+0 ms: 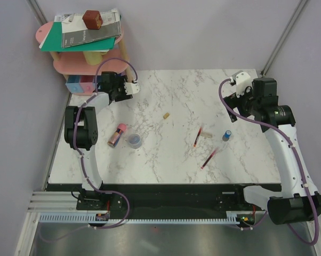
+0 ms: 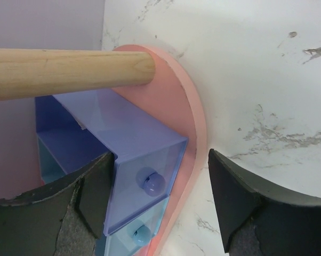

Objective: Sort the stationery into containers
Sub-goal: Move the storage box to the center of the board.

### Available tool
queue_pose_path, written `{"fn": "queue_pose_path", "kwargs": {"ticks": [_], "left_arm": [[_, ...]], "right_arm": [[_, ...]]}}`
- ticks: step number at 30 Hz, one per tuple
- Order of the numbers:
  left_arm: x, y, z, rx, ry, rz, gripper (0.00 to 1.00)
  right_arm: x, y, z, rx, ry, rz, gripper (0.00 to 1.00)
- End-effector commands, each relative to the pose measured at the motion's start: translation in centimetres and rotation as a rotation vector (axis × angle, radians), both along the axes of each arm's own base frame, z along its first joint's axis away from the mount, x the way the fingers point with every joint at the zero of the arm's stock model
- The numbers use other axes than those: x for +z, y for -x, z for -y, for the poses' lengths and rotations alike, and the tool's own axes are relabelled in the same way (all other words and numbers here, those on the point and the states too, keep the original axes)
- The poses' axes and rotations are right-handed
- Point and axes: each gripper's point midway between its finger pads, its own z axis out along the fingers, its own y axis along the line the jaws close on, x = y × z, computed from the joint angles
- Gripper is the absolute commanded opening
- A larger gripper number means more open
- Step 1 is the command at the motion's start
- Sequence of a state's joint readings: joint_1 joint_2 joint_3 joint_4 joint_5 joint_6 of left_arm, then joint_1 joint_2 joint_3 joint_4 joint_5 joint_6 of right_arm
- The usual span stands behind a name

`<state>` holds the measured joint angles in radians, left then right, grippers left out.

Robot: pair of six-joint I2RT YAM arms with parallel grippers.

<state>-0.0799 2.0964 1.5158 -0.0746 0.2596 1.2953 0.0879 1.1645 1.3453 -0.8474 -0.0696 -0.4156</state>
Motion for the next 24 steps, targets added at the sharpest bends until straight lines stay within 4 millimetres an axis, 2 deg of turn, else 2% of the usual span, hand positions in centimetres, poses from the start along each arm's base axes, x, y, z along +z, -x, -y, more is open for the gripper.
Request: {"fn": "queue_pose_path", "kwargs": {"ticks": [1, 15, 24], "left_arm": [[-1.0, 3.1, 1.0, -0.067, 0.009, -0.146, 0.77], [-1.4, 7.5, 1.5, -0.094, 0.044, -0.35, 0.69], [-2.2, 9.2, 1.4, -0.095, 0.039, -0.404, 0.64]], "right_arm": [[2.5, -0.1, 0.0, -0.008, -0.006, 0.061, 0.98], [3.4, -0.1, -0.1, -0.005, -0.014, 0.076, 0.98], [4.0, -0.1, -0.4, 0.002, -0.025, 0.085, 0.98]]}}
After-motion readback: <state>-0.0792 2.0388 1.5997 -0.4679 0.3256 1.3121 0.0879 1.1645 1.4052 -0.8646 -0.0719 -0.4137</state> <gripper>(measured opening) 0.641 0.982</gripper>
